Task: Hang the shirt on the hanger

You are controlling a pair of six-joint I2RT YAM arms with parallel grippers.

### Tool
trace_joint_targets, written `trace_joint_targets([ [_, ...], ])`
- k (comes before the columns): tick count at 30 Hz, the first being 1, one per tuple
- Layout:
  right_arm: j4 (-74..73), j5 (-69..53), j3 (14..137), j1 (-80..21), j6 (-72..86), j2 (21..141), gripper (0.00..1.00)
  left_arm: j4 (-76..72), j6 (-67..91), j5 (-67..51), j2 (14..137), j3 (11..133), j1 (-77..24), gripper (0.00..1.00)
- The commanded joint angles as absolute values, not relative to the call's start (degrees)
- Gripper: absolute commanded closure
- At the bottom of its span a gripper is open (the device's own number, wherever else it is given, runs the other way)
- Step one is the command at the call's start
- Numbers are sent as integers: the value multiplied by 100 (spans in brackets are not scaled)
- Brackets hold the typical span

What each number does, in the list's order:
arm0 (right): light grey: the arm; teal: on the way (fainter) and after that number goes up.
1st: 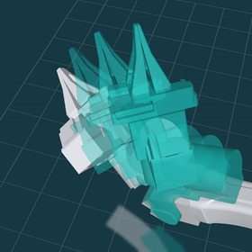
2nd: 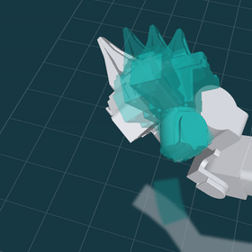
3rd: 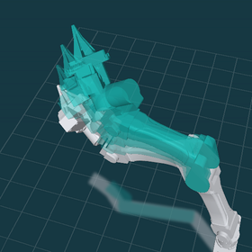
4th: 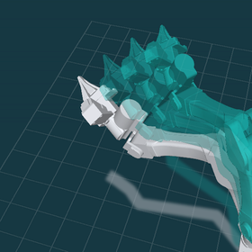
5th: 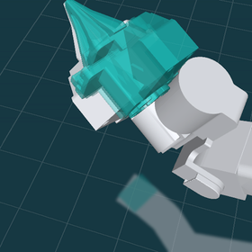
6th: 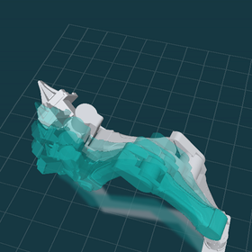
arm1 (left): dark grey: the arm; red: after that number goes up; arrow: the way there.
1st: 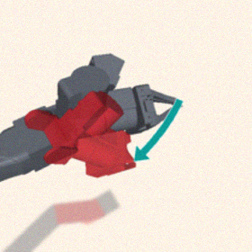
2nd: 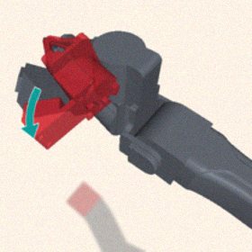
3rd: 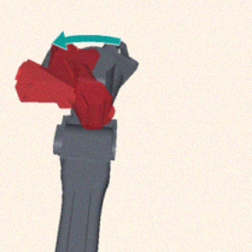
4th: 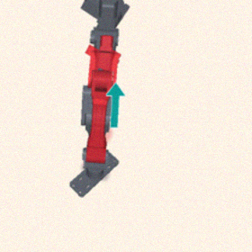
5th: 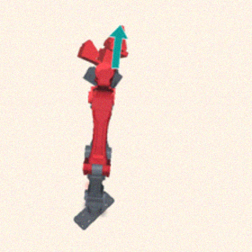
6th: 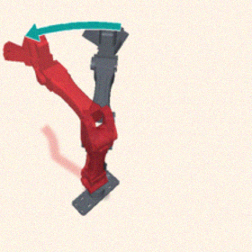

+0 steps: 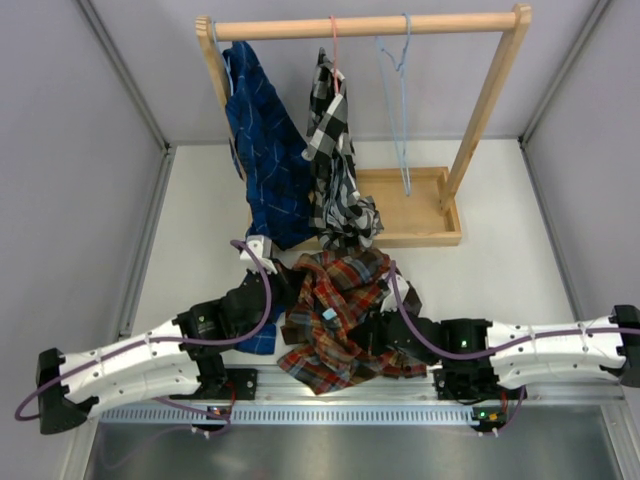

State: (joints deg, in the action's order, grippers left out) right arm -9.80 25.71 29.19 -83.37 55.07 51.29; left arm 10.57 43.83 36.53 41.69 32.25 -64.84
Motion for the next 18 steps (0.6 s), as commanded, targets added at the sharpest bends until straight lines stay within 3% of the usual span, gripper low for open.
trace_joint_targets([
  [1, -998, 2574, 3049, -8358, 5353, 4905, 100, 905, 4334, 3920, 3956, 3304, -6486, 100],
  [7, -3074, 3699, 5568, -8280, 3878, 4895, 100, 905, 3492, 3771, 3491, 4215, -6486, 100],
  [11, -4504, 4278, 8620, -8227, 2527, 5676, 100, 844, 2656, 3280, 3393, 5193, -6486, 100],
  [14, -5113, 4569, 10198, -8200, 2154, 6423, 100, 712, 2180, 2839, 3445, 5476, -6486, 100],
  [16, -5518, 4824, 10388, -8148, 2206, 6548, 100, 598, 2424, 2560, 3541, 5353, -6486, 100],
  [18, -5695, 4974, 9803, -8008, 2677, 6225, 100, 475, 2784, 2278, 3821, 4880, -6486, 100],
])
